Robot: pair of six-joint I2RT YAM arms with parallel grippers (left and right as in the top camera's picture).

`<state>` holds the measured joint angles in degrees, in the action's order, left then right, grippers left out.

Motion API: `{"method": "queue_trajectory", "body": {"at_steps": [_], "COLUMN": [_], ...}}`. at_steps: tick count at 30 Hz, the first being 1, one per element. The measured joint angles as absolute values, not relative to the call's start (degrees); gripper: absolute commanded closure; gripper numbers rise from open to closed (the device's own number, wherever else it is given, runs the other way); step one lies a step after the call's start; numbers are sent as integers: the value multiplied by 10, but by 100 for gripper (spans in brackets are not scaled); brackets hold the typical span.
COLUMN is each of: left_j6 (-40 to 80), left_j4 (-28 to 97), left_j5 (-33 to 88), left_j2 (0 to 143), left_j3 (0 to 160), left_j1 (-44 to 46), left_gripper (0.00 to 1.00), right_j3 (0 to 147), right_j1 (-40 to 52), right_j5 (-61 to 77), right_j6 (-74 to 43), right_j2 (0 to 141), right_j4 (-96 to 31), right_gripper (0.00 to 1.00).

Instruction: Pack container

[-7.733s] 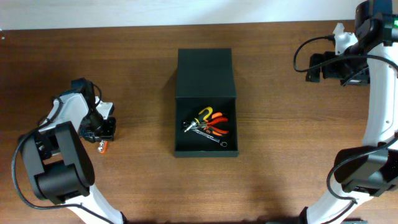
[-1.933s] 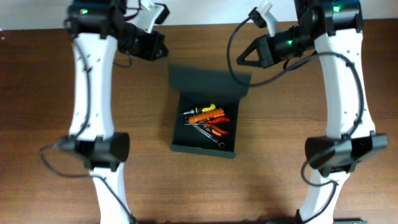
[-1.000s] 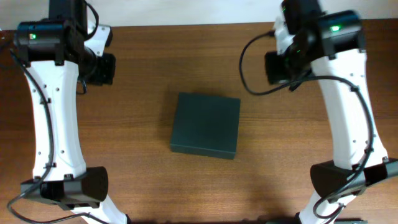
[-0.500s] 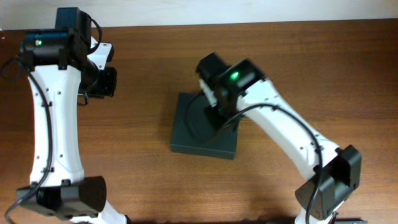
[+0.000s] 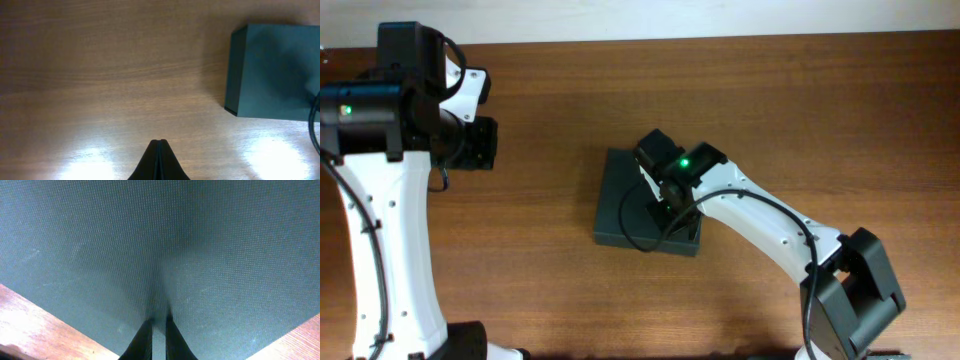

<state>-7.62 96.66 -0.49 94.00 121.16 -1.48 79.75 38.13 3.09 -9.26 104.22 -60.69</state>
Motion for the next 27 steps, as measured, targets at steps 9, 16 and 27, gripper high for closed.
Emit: {"method": "queue_trajectory", "body": {"at_steps": [9, 16, 27], "left_j6": [-76, -86, -102], "left_j4": [948, 860, 674], "left_j5": [3, 32, 47], "left_j2": [886, 771, 496], "left_j3": [1179, 1048, 666], "left_j1": [-15, -8, 123], "left_gripper": [98, 98, 82], "right_j3": [801, 841, 735], "right_j1": [361, 211, 125], "right_j5": [22, -6, -50], "right_j6": [-93, -91, -91], "right_j2": [1034, 961, 569], "right_j4": [-616, -647, -619], "right_gripper": [90, 90, 62]}}
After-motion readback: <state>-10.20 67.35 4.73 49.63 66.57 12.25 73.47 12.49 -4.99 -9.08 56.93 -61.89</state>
